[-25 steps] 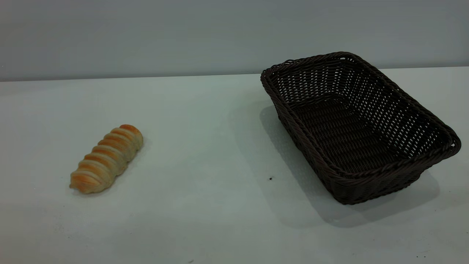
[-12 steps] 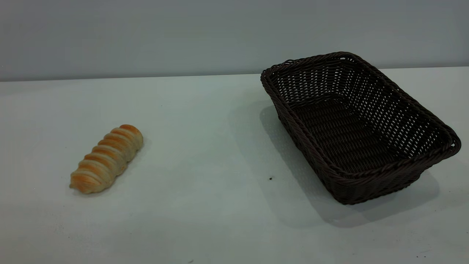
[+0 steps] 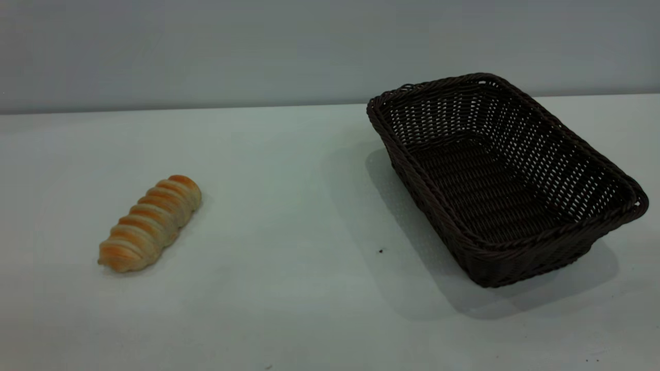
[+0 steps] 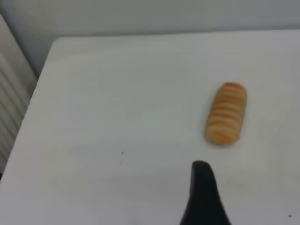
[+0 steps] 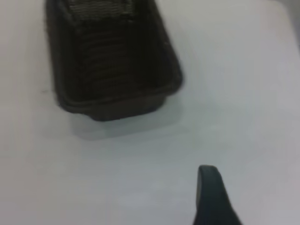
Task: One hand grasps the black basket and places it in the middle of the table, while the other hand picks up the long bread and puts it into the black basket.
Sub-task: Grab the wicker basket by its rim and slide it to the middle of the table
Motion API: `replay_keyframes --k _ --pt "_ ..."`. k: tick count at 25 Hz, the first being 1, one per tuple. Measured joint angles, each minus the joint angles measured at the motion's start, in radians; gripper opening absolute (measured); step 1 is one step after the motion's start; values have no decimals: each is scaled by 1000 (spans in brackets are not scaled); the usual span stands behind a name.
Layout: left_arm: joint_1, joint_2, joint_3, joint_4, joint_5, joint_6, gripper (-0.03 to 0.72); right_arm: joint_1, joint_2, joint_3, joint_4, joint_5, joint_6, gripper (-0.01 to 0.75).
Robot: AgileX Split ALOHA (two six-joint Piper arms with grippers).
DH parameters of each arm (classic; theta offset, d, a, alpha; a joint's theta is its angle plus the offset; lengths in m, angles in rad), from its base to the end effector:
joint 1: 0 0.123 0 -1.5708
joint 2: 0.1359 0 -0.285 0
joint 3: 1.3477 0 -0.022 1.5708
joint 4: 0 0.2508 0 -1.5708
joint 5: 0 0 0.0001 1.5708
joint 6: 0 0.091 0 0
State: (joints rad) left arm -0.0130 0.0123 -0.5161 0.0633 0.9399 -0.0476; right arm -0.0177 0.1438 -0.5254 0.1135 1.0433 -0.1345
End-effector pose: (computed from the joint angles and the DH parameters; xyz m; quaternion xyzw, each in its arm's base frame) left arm -0.0004 0.0047 0.2920 -0.0135 0.8186 0.0143 0.5741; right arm 0.0161 0.0086 0.2855 -0.0495 0.8757 0.0203 0.4800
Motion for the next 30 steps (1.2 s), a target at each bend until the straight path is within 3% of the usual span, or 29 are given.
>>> replay_keyframes --k 8,15,30 --pt "0 191 0 6 -73 -19 555 0 405 -47 257 -101 -109 468" --pt "0 247 0 102 -136 -43 555 0 724 -48 365 -184 -123 469" --pt "0 248 0 143 -195 -105 555 0 1247 -53 730 -538 -128 469"
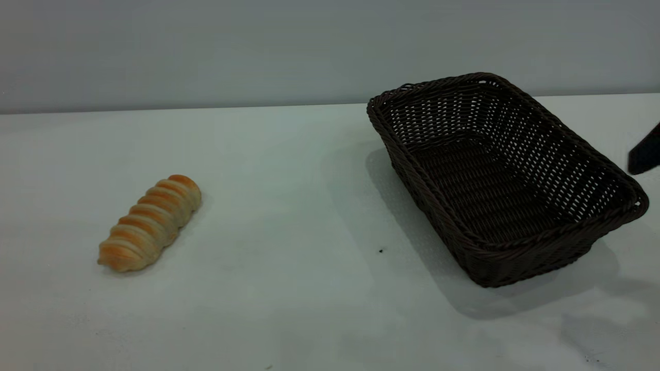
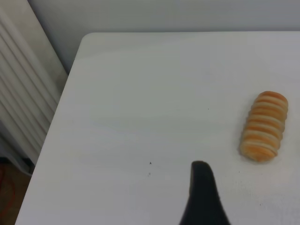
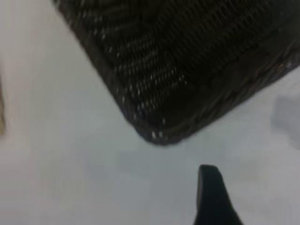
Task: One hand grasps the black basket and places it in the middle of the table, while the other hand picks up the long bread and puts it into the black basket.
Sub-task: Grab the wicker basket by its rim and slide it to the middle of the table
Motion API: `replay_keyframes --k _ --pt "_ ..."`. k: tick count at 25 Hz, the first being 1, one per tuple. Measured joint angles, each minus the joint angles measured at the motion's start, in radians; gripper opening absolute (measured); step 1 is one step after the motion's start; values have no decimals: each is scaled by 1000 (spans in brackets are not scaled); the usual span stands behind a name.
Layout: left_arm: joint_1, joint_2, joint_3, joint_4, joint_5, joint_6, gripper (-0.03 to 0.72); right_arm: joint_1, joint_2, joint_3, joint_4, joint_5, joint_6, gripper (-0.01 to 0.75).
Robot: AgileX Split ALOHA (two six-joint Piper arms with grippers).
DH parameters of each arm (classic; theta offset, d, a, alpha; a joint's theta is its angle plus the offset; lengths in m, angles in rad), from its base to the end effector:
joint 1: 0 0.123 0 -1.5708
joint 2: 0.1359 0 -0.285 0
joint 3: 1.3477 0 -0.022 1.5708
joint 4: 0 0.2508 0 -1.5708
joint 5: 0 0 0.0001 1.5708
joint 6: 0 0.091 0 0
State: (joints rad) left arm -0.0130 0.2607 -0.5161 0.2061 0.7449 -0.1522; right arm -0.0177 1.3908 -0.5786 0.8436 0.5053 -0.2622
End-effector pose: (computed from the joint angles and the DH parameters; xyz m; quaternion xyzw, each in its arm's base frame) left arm 0.0494 0.0120 0.3036 -0.0331 0.8294 0.0543 0.5550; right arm 0.2304 0.0289 0.1831 0.2075 0.9314 0.2319 0.1888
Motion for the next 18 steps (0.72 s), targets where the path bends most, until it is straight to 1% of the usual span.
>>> replay_keyframes --k 7,18 --pt "0 0 0 -1 0 0 555 0 162 -2 220 -103 -36 469" --pt "0 0 0 -2 3 0 555 0 376 -17 511 -173 -180 469"
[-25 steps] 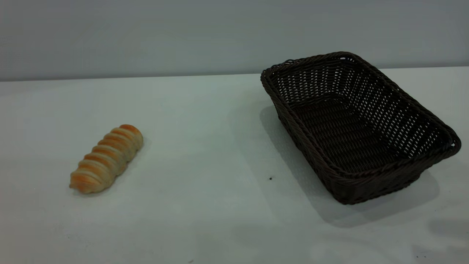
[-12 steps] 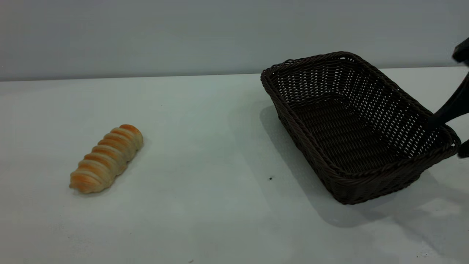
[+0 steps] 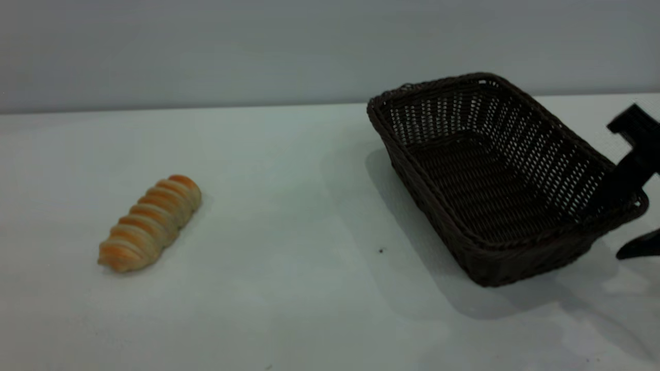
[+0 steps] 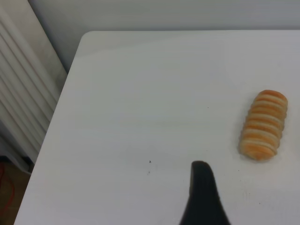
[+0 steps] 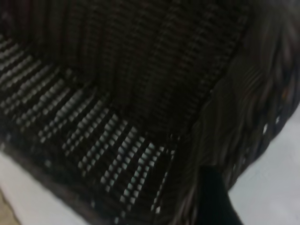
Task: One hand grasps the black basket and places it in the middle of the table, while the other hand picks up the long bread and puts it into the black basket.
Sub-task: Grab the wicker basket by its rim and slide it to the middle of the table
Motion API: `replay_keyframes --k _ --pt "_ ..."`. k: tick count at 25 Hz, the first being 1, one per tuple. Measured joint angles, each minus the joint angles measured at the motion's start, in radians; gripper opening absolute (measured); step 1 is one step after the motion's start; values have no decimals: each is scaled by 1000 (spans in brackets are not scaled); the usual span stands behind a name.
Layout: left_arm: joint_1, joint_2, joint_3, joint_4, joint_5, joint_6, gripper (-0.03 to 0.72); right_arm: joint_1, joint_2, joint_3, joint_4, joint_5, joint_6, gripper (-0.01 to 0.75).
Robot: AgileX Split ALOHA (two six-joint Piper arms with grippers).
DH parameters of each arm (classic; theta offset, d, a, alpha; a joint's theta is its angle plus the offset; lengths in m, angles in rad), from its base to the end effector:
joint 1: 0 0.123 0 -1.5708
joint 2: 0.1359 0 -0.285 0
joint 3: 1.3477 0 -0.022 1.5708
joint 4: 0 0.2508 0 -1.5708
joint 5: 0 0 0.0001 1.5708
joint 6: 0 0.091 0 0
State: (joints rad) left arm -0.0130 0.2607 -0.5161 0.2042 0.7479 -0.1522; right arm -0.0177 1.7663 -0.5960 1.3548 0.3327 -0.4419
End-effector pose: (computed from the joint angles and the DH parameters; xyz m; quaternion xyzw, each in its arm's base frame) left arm 0.0493 0.0119 0.3033 -0.0336 0.8303 0.0535 0.5538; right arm 0.2648 0.0244 0.1023 0.3984 0.8805 0.2296 0.1157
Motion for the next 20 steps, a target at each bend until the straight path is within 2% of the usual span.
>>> replay_keyframes --k 5,11,13,17,20 --pt "0 0 0 -1 0 0 555 12 94 -48 127 6 -109 469" --pt "0 0 0 -1 3 0 555 63 211 -126 204 -34 -152 465" --pt "0 0 0 -1 8 0 555 73 256 -154 208 -47 -153 441" --pt "0 0 0 -1 9 0 555 78 299 -175 214 -52 -147 319" --pt "0 0 0 -1 10 0 555 78 297 -176 197 -55 -144 319"
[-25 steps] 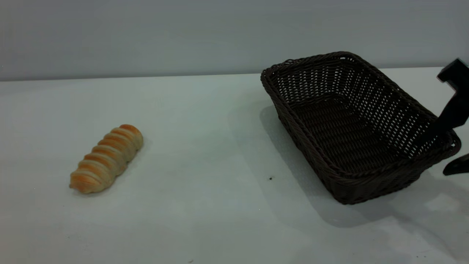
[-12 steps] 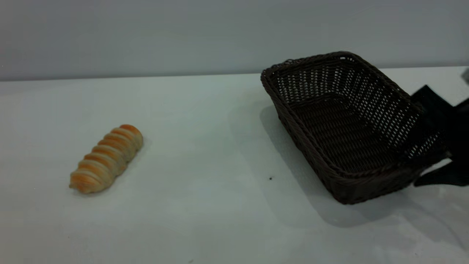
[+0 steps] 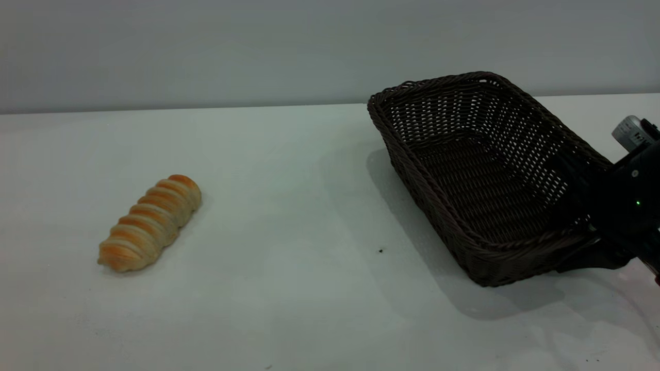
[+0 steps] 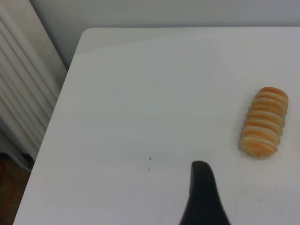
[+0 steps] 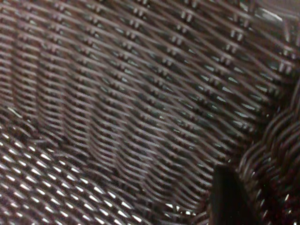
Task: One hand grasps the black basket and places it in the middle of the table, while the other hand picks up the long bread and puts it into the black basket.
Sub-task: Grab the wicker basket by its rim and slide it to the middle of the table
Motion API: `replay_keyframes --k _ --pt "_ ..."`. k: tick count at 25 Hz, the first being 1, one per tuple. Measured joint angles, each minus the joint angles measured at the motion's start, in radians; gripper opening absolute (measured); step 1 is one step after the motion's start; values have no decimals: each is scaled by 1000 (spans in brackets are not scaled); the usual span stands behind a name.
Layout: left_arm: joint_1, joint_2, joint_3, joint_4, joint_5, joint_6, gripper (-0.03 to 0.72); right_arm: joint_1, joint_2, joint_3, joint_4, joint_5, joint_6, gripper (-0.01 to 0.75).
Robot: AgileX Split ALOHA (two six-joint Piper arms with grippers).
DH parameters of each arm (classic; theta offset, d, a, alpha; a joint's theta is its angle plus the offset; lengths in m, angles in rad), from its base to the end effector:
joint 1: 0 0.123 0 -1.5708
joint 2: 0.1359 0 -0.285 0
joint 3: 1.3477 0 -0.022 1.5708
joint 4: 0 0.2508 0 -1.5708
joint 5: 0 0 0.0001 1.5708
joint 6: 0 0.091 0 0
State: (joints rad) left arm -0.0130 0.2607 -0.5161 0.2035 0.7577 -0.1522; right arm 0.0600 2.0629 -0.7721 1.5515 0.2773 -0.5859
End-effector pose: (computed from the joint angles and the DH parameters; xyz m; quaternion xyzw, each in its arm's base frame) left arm 0.0489 0.0120 0.3025 -0.0343 0.8329 0.0536 0.5497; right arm 0.3069 0.0435 0.0456 0.4035 0.8871 0.2058 0.0886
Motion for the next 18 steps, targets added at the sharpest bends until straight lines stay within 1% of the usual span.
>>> replay_keyframes --k 2,6,7,9,13,15,18 --pt "0 0 0 0 1 0 555 0 -15 0 -32 0 -1 319" --pt "0 0 0 0 2 0 555 0 -92 0 -166 -5 -3 317" --pt "0 0 0 0 2 0 555 0 -114 0 -190 -7 4 292" --pt "0 0 0 0 2 0 555 0 -141 -5 -263 7 7 283" --pt "0 0 0 0 2 0 555 0 -136 -79 -400 157 19 283" --pt "0 0 0 0 2 0 555 0 -122 -131 -458 260 22 283" --pt "0 0 0 0 2 0 555 0 -101 -212 -556 383 32 282"
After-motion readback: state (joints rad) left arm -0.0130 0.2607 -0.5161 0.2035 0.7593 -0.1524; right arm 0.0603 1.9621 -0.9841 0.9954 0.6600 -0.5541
